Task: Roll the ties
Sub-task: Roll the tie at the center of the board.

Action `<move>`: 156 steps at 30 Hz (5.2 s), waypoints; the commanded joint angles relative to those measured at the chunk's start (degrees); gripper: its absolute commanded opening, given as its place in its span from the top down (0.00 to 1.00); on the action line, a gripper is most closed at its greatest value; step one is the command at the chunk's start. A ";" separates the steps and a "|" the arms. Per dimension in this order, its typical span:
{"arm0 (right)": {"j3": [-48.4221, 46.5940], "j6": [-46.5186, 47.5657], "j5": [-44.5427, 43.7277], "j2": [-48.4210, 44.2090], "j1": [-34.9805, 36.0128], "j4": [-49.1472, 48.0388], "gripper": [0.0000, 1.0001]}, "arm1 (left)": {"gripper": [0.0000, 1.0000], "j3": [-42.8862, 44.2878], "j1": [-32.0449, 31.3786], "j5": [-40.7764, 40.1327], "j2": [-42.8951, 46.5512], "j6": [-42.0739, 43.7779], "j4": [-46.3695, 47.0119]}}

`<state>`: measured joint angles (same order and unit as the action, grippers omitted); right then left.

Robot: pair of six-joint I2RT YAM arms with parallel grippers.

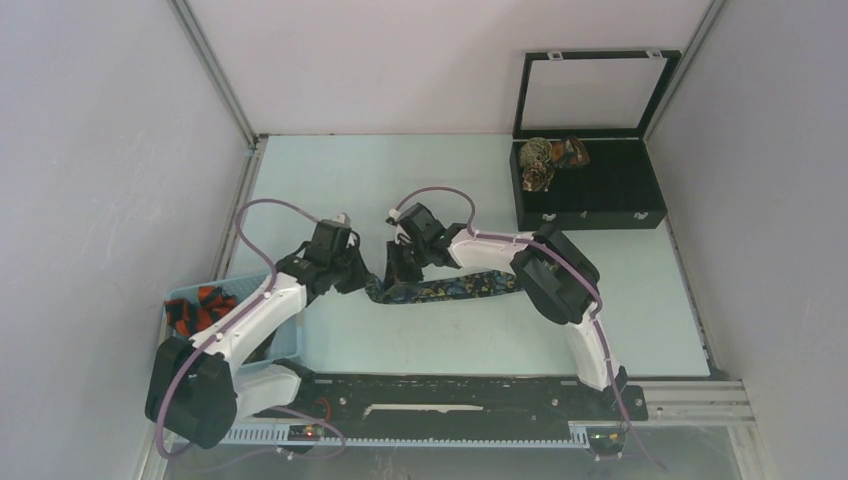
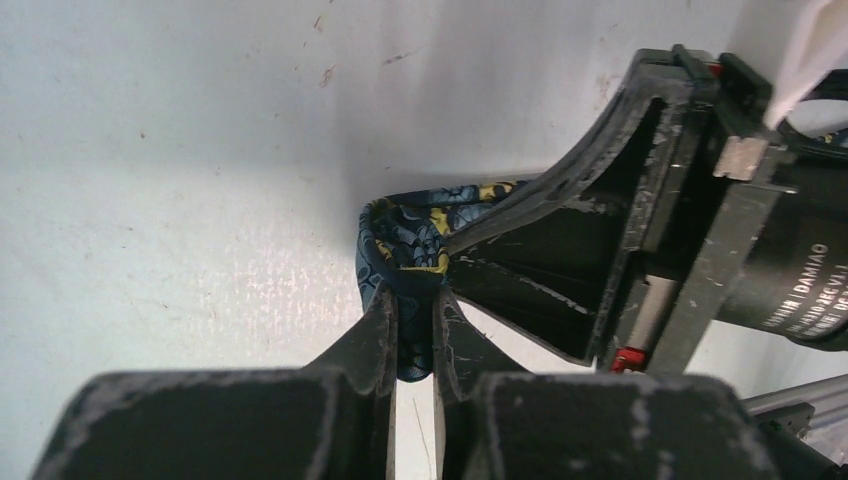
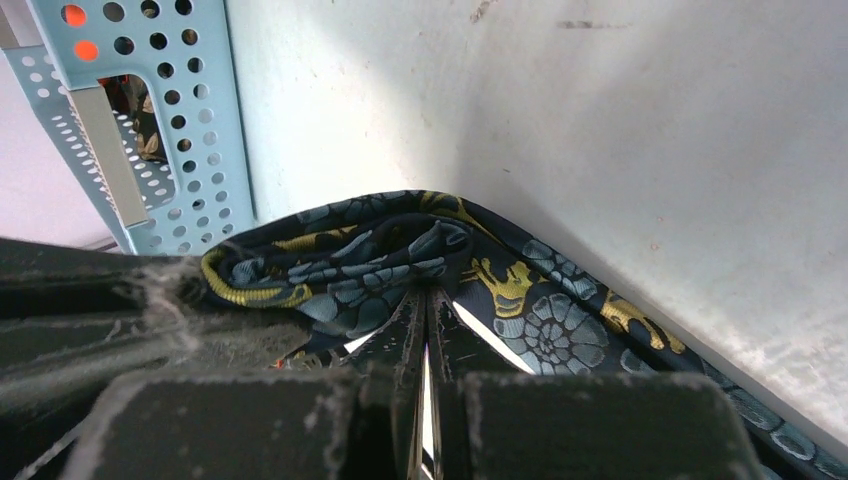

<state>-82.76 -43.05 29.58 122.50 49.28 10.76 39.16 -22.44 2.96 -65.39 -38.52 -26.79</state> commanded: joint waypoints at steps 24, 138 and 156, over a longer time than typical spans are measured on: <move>1.37 -3.10 3.37 -0.22 -0.43 -5.91 0.98 | 1.00 5.84 -8.74 -2.79 -8.23 -1.95 1.27; 8.50 6.04 -5.20 -7.68 -3.70 2.34 0.80 | 0.55 -9.61 -10.53 -4.63 9.19 0.58 17.98; 1.81 9.70 -5.51 -3.55 -4.17 9.35 0.83 | 0.36 -13.17 -0.09 -0.61 15.02 6.16 12.86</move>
<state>-78.02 -35.11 24.60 117.30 45.43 18.31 26.74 -23.86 -2.13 -49.67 -34.50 -13.96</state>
